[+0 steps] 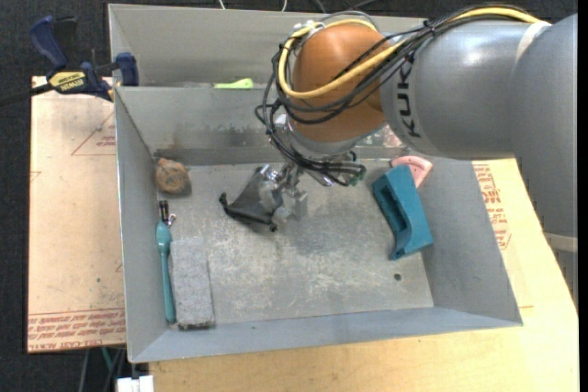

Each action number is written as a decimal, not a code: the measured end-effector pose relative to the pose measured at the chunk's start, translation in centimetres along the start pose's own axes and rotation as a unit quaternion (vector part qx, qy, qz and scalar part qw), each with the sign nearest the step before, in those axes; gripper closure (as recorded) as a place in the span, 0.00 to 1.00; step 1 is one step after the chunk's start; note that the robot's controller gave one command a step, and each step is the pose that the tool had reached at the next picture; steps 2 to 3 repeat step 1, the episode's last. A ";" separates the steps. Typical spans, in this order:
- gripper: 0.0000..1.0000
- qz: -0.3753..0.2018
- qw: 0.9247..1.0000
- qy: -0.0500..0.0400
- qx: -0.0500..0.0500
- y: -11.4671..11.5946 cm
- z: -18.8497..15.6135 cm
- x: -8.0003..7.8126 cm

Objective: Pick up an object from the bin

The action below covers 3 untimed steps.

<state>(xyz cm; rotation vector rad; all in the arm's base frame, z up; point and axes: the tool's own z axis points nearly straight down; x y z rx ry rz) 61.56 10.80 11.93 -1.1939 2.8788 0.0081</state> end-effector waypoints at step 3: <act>1.00 -0.058 0.998 -0.003 0.000 2.1 5.1 -1.9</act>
Offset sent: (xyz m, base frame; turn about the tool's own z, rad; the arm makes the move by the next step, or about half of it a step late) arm 0.0029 -0.0052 0.1657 -0.1396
